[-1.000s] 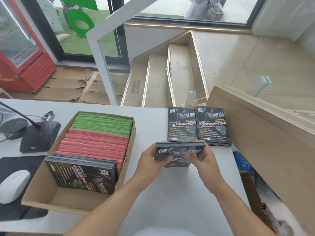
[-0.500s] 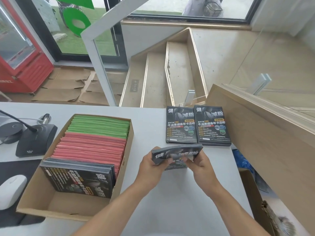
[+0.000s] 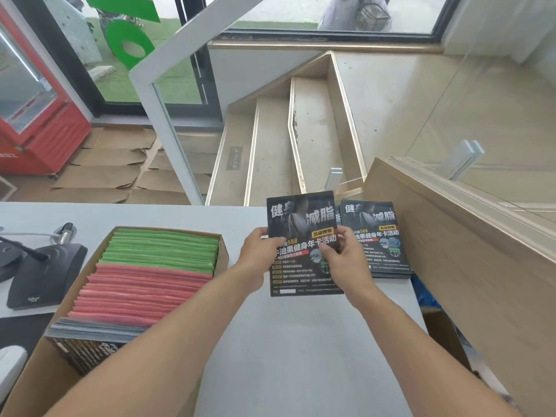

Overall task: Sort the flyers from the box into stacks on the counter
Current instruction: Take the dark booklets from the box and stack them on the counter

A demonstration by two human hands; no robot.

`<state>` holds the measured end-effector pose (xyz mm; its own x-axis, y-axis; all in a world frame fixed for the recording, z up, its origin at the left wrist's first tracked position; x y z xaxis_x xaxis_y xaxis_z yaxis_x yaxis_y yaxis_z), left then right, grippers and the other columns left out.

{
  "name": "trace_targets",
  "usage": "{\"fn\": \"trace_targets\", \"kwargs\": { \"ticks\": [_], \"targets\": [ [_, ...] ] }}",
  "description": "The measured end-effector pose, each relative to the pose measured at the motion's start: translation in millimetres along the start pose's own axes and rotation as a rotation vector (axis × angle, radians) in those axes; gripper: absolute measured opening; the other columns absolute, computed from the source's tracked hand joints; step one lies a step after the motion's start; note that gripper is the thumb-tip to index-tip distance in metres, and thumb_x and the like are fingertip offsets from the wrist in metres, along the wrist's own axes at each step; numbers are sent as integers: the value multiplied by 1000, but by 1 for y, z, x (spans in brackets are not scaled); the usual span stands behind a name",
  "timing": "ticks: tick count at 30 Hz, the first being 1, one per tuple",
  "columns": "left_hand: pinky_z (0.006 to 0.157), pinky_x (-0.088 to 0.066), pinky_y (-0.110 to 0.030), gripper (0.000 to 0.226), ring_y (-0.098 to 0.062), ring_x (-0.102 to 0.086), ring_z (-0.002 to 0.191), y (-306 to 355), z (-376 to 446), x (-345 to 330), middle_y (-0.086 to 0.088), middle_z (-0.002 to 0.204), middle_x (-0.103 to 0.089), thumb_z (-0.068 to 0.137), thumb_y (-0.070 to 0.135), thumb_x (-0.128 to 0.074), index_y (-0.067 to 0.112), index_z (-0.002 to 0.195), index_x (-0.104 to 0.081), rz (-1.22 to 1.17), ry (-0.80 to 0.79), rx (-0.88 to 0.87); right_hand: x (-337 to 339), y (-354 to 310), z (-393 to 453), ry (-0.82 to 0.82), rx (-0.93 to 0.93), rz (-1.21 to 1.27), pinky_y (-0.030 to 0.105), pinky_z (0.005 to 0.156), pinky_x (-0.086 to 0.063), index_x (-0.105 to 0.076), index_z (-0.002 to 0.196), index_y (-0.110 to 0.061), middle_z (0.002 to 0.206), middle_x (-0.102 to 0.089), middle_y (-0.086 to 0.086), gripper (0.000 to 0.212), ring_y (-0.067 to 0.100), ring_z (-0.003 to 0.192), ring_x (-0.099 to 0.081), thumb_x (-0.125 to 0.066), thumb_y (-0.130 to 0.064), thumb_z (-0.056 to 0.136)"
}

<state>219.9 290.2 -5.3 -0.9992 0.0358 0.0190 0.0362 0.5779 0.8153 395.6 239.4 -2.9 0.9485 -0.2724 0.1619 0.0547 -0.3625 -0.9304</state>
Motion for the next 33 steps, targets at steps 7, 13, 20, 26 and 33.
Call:
{"fn": "trace_targets", "kwargs": {
  "ticks": [7,13,20,26,33],
  "targets": [
    [51,-50,-25,27,-16,-67,74,15,56,-25,-5,95,-67,100,10,-61,22,122,-49,77,67,13,10,-18,68,63,50,-759,39,99,-47,-50,142,-20,138,-55,4,46,22,121,-56,-63,-23,98],
    [68,-60,-36,28,-22,-70,83,17,86,-38,-6,100,-68,95,9,-66,25,116,-54,225,91,-3,45,13,84,188,51,-1162,49,109,-32,-49,140,-29,154,-34,2,43,26,136,-36,-58,-35,98],
    [89,-59,-46,26,-28,-70,96,7,93,-55,-7,103,-70,92,10,-68,24,112,-56,390,43,-10,48,15,85,129,29,-1134,52,109,-30,-44,144,-27,152,-34,3,42,28,138,-32,-49,-36,103],
    [91,-54,-44,29,-24,-57,111,8,85,-59,-2,122,-57,85,27,-64,20,113,-65,902,129,-181,49,17,83,109,34,-1139,53,110,-31,-43,145,-26,152,-32,4,45,28,138,-32,-52,-33,101],
    [98,-51,-43,84,-29,-55,124,9,81,-57,-6,138,-58,81,29,-69,16,154,-30,628,-21,-45,49,19,82,86,26,-1144,52,112,-29,-38,150,-27,152,-32,4,51,28,139,-30,-51,-35,101]
  ]
}}
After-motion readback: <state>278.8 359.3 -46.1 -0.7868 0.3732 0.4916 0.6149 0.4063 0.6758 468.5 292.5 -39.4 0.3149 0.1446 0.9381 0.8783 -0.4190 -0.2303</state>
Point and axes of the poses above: each hand's wrist, its own z-axis towards the middle knuckle, its own x-axis out of the back of the hand, y = z × x, the point moved 3 cm from there along z, towards the middle knuckle
